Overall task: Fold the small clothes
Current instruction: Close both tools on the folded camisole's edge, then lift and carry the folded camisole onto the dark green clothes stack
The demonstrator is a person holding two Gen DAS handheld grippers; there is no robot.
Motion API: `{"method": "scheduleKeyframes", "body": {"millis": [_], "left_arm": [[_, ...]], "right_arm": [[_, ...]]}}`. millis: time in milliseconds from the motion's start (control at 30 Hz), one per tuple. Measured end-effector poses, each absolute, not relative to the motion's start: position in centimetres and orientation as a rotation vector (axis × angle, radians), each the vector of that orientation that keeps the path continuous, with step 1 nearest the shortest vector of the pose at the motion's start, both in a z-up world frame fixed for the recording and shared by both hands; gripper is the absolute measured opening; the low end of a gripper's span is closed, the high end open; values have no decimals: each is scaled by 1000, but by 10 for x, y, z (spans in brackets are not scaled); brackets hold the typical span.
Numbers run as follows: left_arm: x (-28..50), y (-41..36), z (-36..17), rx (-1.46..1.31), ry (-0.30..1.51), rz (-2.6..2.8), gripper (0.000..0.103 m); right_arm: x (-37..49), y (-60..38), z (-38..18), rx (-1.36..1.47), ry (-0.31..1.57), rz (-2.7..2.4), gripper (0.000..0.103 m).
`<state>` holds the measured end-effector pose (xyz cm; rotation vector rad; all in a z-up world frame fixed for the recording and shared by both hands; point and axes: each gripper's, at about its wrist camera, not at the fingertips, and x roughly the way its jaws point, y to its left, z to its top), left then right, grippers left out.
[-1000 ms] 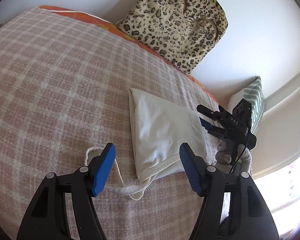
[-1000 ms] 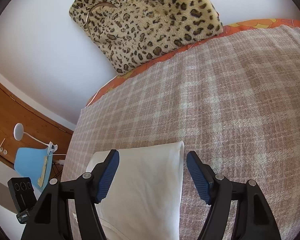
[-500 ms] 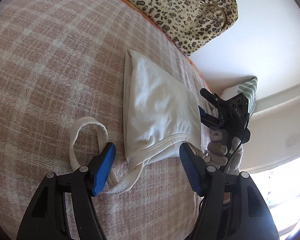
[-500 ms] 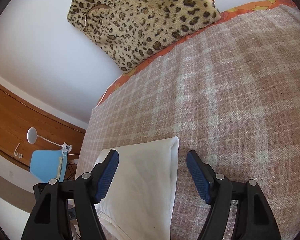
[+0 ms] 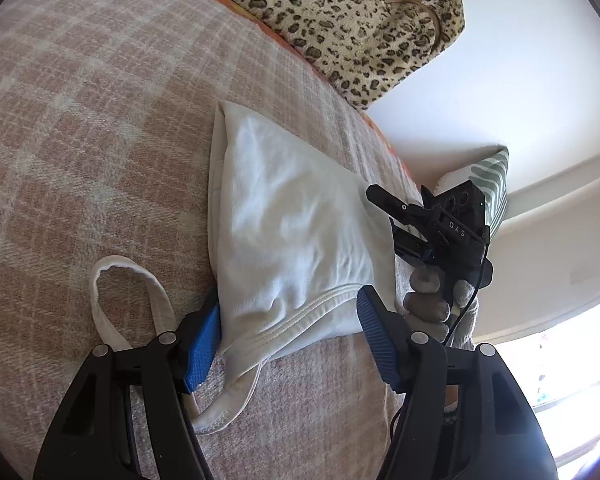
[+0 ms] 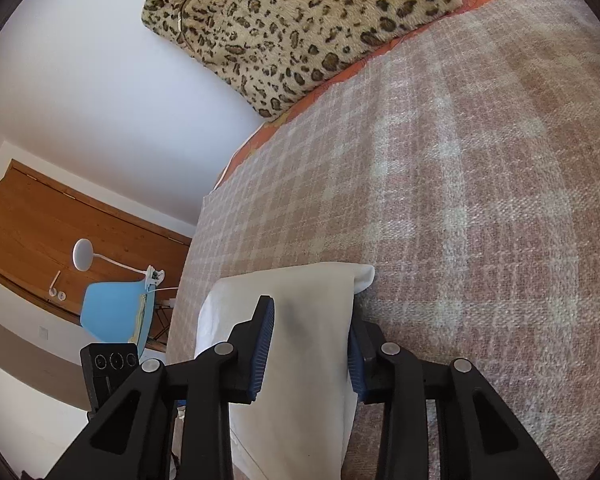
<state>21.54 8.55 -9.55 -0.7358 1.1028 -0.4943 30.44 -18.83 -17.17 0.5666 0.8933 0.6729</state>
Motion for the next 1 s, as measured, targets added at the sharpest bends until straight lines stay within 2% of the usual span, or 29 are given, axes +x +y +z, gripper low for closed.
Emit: {"method": "scheduleKeyframes", "body": {"millis": [100,167,267,333,500,1000], "left_arm": [[217,83,-94,-707,1100,-492,59],[217,83,-96,-682,1109,-479,35],[219,85,-100,-685,1114,-467,20],[221,86,-100,-676,1115,-457,16],[216,80,-91,-621,1095,-438,14],[204,69,-65,-540,1028,-443,12]], "right_arm": [[306,-185,-173,562,900,663,28],[308,-188,-175,589,905,661,23],[309,-189,-176,603,909,647,15],[307,-186,-175,586,906,637,11],[300,-178,-162,548,875,615,6],[274,-169,-123,477,796,581,5]]}}
